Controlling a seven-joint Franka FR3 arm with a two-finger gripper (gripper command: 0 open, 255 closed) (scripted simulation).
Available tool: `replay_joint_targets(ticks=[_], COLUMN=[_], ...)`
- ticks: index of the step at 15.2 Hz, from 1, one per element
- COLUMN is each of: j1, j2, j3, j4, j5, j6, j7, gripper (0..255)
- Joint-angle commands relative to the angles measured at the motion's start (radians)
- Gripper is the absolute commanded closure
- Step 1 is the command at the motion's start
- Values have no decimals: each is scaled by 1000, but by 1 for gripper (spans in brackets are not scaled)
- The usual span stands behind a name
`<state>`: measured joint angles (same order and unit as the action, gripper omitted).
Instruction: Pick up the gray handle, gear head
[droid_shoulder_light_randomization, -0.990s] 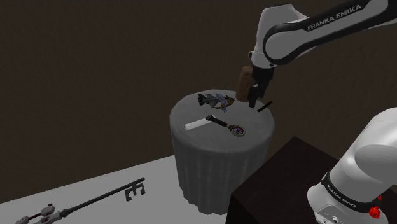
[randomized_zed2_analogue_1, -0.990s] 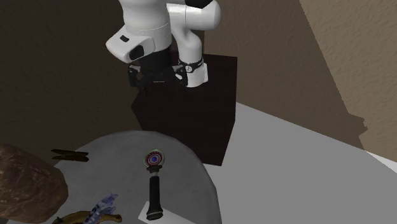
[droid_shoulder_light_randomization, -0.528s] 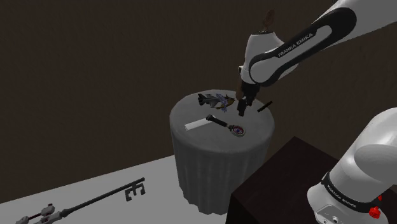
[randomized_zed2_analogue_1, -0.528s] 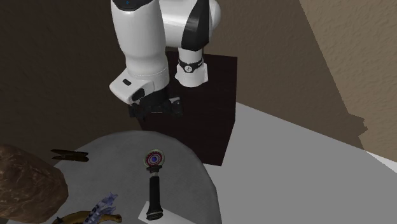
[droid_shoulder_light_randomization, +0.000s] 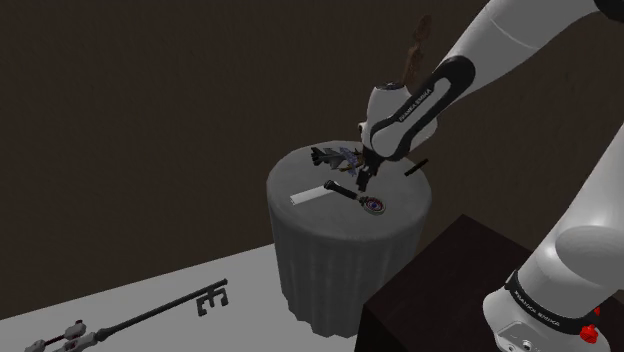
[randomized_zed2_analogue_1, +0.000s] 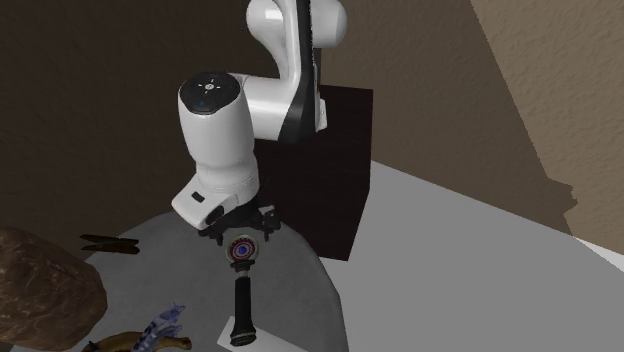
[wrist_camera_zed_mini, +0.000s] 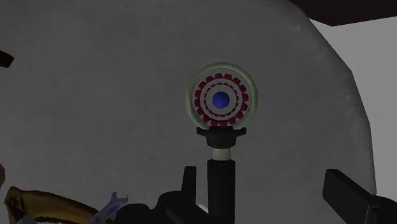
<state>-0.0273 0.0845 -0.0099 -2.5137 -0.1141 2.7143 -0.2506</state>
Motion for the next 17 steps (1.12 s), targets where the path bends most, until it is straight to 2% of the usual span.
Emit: replay_joint_targets(ticks=[1,5,15,16,17], j1=[-3,-1,12,11,10], j2=[90,259,384,385,386], j3=[-4,-12,-30,-30,-30], j4=[48,154,191,191,192], j5=[-13,-37,-54,-54,-53], j6=[59,149,242,243,242], j7=[-4,-6,11,10,9], gripper=[0,0,0,255,255])
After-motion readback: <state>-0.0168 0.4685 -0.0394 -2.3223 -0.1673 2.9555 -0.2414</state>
